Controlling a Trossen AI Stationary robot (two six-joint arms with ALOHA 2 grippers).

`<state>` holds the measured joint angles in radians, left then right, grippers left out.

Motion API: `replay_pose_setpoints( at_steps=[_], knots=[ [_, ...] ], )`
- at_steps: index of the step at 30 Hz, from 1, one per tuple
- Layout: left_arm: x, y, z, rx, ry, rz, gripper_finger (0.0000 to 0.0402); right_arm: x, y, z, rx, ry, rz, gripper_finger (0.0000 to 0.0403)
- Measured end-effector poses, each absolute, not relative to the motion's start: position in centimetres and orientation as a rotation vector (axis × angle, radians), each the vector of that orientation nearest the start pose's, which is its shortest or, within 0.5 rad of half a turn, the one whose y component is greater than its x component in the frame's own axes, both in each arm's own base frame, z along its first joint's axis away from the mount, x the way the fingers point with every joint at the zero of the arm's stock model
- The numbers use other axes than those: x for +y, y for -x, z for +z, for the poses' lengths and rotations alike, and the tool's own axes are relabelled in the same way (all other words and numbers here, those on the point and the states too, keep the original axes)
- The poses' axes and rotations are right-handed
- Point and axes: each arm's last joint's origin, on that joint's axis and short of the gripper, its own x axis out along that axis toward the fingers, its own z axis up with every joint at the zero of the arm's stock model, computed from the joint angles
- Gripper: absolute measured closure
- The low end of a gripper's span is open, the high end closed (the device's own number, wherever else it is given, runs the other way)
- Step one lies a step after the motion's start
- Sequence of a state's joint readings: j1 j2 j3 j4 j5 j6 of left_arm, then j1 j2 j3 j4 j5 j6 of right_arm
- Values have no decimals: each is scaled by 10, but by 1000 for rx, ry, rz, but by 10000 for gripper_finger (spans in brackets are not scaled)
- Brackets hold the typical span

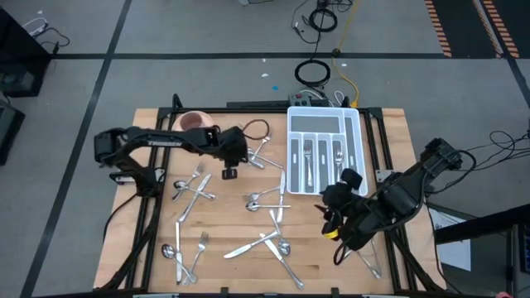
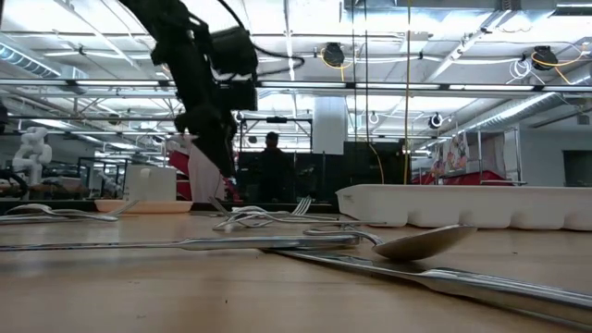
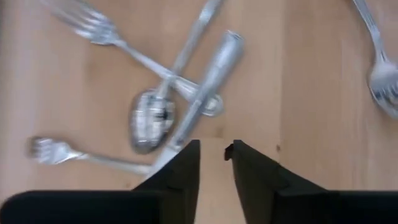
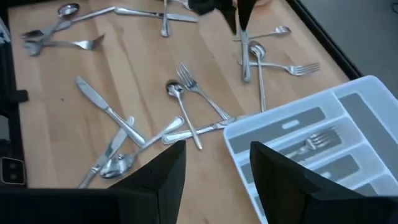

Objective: Sort silverware
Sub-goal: Put the silver knife into the white silverware tray

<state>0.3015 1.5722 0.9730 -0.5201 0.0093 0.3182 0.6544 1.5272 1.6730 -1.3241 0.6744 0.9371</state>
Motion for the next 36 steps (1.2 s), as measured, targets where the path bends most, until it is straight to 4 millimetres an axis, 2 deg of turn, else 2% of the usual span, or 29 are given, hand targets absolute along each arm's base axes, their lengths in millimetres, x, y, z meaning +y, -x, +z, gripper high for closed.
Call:
replay_pose_setpoints(
  at_steps=[6, 10, 13, 18, 21, 36],
  knots=[
    [96, -291, 166, 1210, -111, 12, 204, 158, -229, 378, 809, -199, -414, 234],
    [96, -292, 163, 1215, -140, -7, 166, 159, -228, 379, 804, -216, -418, 234],
    [97, -294, 167, 1217, -180, -30, 160, 159, -228, 379, 803, -218, -419, 234],
    [101, -307, 188, 1151, -282, -76, 160, 159, -228, 378, 805, -213, -420, 234],
    [106, -316, 196, 1115, -286, -109, 160, 158, -228, 378, 807, -210, -420, 234],
    [131, -318, 169, 1249, -297, -245, 159, 157, -226, 378, 824, -190, -430, 234]
  ],
)
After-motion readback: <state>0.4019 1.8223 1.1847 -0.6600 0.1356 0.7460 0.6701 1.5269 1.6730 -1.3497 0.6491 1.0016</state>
